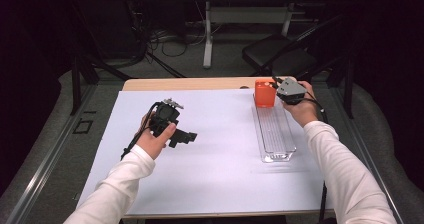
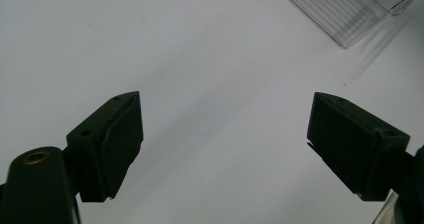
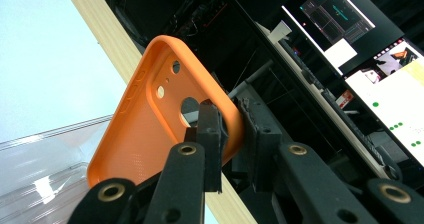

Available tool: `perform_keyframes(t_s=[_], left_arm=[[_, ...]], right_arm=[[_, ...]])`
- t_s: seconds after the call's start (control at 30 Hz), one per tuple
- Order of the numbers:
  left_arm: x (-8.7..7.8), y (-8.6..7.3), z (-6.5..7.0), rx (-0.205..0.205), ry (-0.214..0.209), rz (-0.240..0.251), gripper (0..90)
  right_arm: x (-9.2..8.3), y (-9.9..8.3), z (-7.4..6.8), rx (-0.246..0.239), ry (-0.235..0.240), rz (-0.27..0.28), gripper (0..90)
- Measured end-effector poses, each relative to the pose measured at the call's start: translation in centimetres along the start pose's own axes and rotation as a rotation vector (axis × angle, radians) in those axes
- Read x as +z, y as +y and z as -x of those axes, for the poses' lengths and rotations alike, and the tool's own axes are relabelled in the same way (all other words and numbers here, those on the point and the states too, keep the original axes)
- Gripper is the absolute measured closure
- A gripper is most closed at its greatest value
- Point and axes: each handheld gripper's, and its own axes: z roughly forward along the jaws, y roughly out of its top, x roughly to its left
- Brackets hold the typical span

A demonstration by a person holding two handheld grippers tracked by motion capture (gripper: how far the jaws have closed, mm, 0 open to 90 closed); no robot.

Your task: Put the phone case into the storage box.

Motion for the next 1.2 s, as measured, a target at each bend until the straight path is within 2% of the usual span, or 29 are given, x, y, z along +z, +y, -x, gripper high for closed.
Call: perform_keyframes(t_s=[0.2, 0.4, 0.7, 1.2], left_arm=[[0.0, -0.1, -0.1, 0.003, 0.003, -0.001, 15.0], [0.0, -0.1, -0.1, 0.01, 0.0, -0.009, 15.0], [0.2, -0.1, 0.0, 0.001, -0.005, -0.011, 15.0], [0.3, -0.3, -0.3, 0.002, -0.002, -0.021, 15.0]], right_arm=[[0.3, -0.1, -0.1, -0.012, -0.009, -0.009, 79.1], [0.5, -0.1, 0.0, -0.055, -0.023, -0.029, 78.6], [1.0, -0.8, 0.4, -0.044, -0.045, -0.034, 77.8], [1.6, -1.3, 0.6, -0.059, -0.079, -0.042, 73.4]])
